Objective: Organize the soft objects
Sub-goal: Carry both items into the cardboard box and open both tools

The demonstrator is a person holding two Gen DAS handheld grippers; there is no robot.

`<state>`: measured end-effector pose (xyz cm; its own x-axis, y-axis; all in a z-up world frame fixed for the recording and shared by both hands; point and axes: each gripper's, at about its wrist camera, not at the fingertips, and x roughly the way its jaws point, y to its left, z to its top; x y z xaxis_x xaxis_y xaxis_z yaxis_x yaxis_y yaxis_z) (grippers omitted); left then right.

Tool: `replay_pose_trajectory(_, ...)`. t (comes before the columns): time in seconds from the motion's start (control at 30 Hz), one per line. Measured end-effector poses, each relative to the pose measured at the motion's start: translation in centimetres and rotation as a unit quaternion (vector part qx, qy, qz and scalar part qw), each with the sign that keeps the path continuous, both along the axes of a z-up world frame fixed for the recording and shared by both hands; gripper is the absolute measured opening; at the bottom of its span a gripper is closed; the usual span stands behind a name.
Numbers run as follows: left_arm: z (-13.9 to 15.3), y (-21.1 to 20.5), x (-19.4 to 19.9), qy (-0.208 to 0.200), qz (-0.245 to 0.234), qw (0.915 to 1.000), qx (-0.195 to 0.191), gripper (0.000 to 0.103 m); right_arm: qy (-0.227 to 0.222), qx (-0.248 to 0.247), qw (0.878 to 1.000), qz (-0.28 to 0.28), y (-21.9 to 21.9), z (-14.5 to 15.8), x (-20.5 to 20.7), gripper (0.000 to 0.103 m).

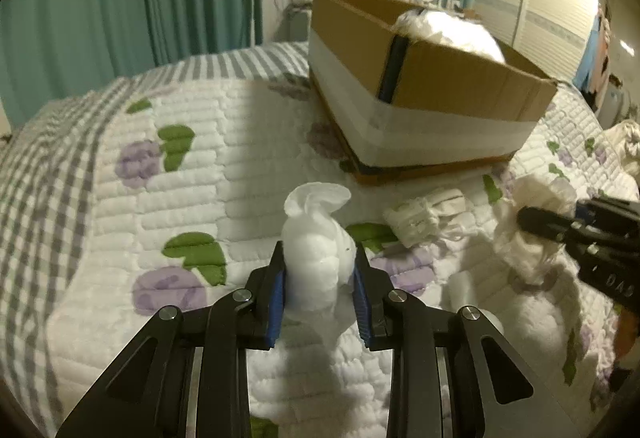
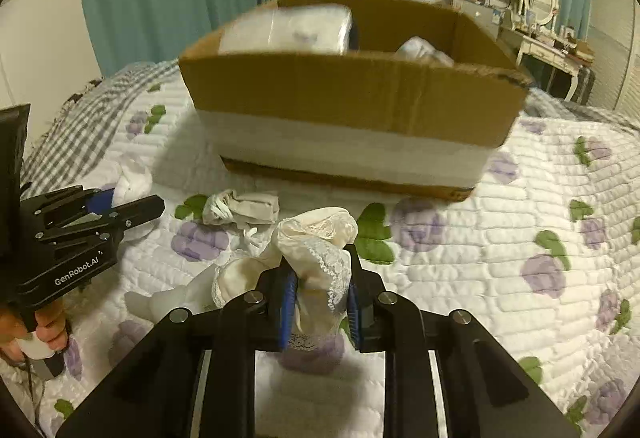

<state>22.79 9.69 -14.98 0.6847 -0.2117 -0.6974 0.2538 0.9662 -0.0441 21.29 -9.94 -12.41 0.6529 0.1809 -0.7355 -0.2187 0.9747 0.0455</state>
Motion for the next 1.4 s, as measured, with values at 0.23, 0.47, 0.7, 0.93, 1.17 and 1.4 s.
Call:
replay_pose_trajectory(0.23,2.8,-0.7,-2.5,-0.023,-0.007,0.9996,0.016,0.028,-0.024,0.017,0.999,-0.012,-1.5,2.7,-3.5,0.021)
replay_pose_trajectory(0.47,8.0,-1.7,-5.1,-0.056,-0.018,0.9982,0.002,0.028,-0.059,0.039,0.997,-0.018,-2.5,6.9,-6.0,0.021)
replay_pose_trajectory(0.7,15.9,-3.0,-4.2,-0.112,-0.047,0.9925,-0.001,0.028,-0.120,0.020,0.992,-0.008,-3.2,14.7,-3.9,0.021)
replay_pose_trajectory(0.93,20.4,-6.2,1.6,-0.144,-0.066,0.9866,0.039,0.029,-0.166,0.005,0.986,-0.003,-3.1,20.5,2.3,0.021)
replay_pose_trajectory(1.17,19.0,-8.6,10.4,-0.131,-0.044,0.9893,0.044,0.030,-0.134,0.025,0.991,-0.008,-3.4,18.7,12.2,0.021)
replay_pose_trajectory(1.4,13.3,-10.4,15.7,-0.072,-0.037,0.9948,0.062,0.045,-0.097,0.042,0.994,-0.029,-4.9,13.5,17.3,0.021)
